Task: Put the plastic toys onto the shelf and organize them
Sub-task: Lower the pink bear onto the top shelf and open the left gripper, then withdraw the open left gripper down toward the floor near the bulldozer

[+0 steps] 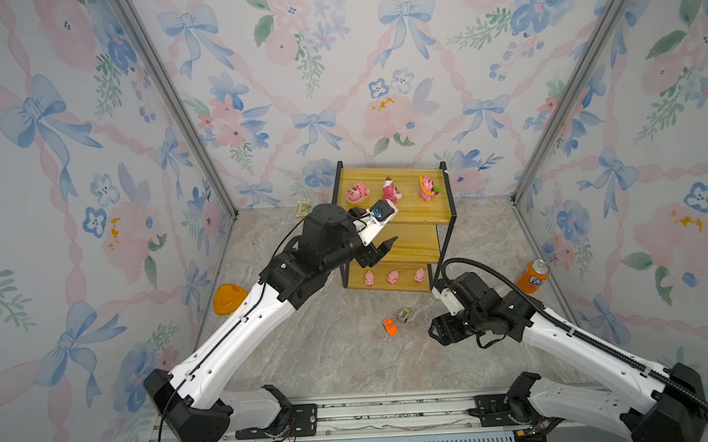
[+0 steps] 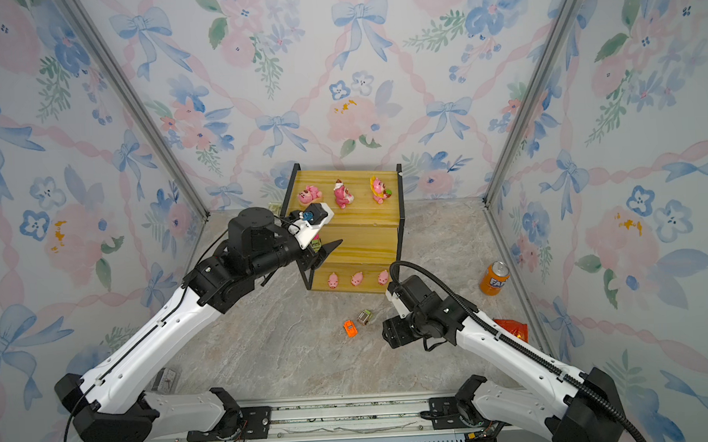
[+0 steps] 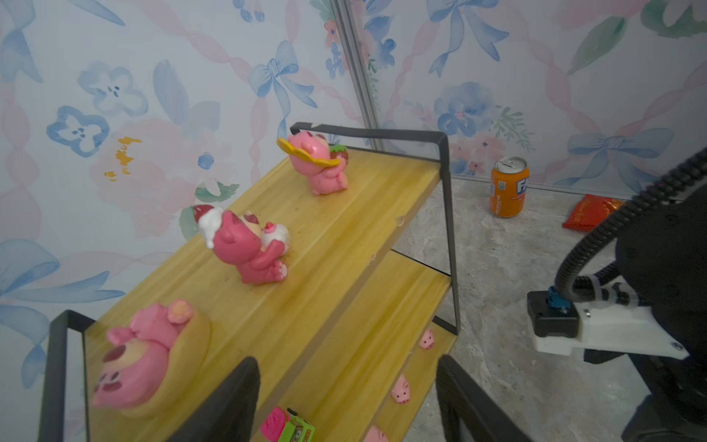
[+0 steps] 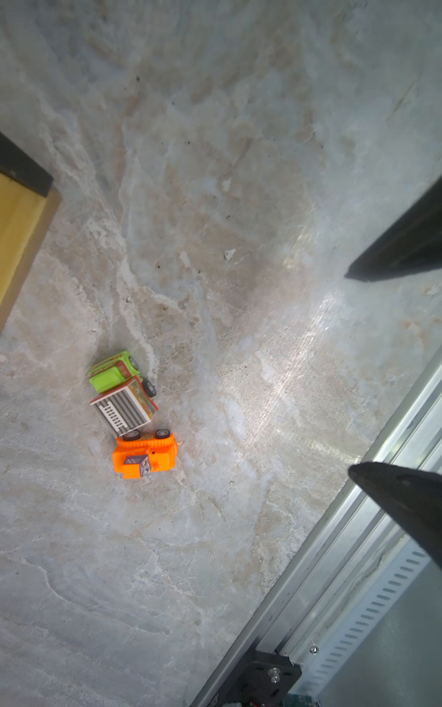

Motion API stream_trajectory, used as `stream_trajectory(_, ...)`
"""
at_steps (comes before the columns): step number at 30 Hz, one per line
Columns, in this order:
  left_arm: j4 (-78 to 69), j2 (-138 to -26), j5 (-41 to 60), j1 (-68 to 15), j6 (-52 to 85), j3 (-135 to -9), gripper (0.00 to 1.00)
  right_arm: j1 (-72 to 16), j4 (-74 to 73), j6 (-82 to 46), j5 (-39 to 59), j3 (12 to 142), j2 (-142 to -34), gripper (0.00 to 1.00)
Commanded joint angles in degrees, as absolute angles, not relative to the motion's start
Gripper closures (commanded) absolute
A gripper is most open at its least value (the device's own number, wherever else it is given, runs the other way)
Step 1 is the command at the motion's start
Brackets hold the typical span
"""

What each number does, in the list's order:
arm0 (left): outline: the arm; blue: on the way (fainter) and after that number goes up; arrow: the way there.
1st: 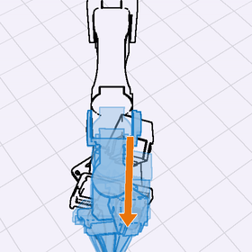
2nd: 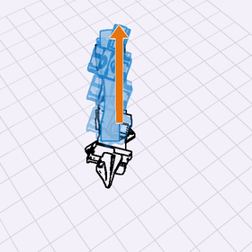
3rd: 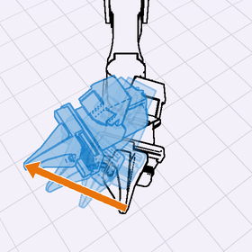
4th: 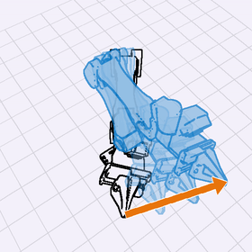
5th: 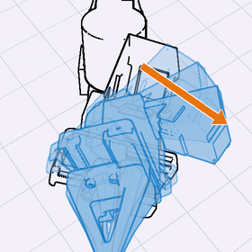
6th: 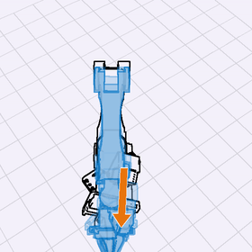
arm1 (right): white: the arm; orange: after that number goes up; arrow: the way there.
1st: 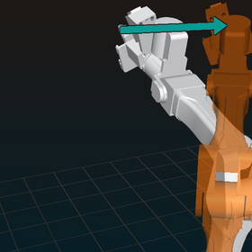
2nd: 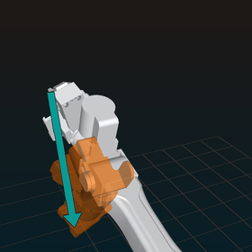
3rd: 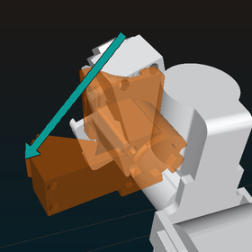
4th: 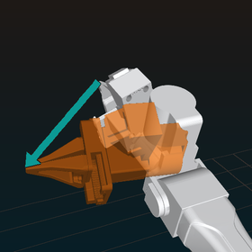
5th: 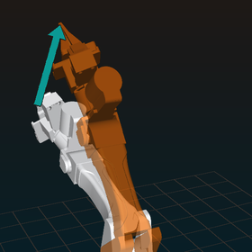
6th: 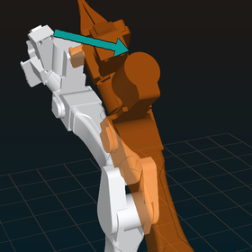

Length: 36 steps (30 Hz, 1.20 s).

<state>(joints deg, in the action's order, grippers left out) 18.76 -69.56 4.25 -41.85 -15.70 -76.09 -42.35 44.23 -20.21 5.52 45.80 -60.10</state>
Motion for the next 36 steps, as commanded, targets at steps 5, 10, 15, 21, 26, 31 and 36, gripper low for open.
stream_trajectory(5,3.2,-55.7,0.4,-44.6,4.7,-48.9,0.27,-48.5,41.1,-27.5,-3.8,43.5,-58.4,0.27)
stream_trajectory(10,-4.1,-54.5,-4.2,-49.0,13.9,-36.3,0.28,-49.9,41.8,-30.4,-7.7,44.2,-59.2,0.27)
stream_trajectory(15,-4.7,-60.4,-13.6,-54.3,22.0,-33.4,0.3,-49.8,44.1,-32.4,-11.6,45.8,-59.7,0.27)
stream_trajectory(21,-10.9,-71.1,-17.6,-60.3,31.6,-31.5,0.33,-48.2,44.3,-33.0,-11.2,46.2,-59.8,0.27)
stream_trajectory(26,-10.8,-78.6,-18.7,-64.6,35.6,-33.7,0.35,-47.4,45.2,-33.4,-11.3,45.7,-59.6,0.27)
stream_trajectory(31,-11.6,-83.4,-19.5,-65.7,40.5,-35.0,0.37,-45.6,44.7,-32.9,-10.4,44.9,-58.3,0.27)
stream_trajectory(36,-12.0,-87.9,-19.9,-65.7,42.8,-37.0,0.37,-44.2,44.2,-32.2,-9.1,44.3,-57.3,0.27)
